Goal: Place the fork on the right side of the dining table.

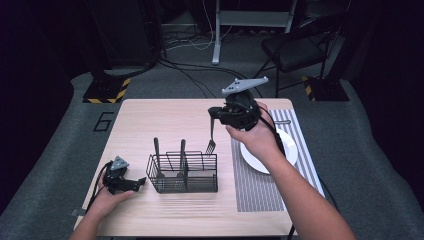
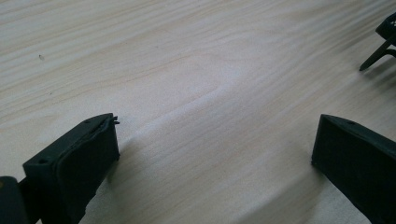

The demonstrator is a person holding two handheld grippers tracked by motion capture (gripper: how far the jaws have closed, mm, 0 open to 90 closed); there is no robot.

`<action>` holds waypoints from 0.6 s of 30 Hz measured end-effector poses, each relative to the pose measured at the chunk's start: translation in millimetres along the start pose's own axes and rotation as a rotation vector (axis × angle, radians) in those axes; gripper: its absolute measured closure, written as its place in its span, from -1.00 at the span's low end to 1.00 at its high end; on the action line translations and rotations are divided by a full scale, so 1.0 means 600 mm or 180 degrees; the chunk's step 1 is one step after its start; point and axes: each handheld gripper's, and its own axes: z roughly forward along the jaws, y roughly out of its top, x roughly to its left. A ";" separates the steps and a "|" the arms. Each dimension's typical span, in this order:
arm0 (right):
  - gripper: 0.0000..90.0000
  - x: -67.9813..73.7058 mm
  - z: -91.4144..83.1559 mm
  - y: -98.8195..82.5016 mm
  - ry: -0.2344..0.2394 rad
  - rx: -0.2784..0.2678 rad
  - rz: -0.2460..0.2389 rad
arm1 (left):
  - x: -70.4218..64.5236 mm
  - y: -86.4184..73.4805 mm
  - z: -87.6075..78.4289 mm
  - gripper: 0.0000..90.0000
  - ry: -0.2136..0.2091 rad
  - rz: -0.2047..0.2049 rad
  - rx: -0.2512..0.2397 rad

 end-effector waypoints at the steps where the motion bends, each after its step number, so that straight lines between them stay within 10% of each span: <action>1: 0.93 -0.006 -0.002 0.002 -0.0045 -0.0011 -0.0001 | 0.000 0.000 0.000 -0.99 0.0000 -0.0001 -0.0001; 18: 0.93 -0.049 -0.019 -0.031 -0.0381 -0.0015 0.0179 | 0.000 0.000 0.000 -0.99 0.0001 -0.0003 -0.0004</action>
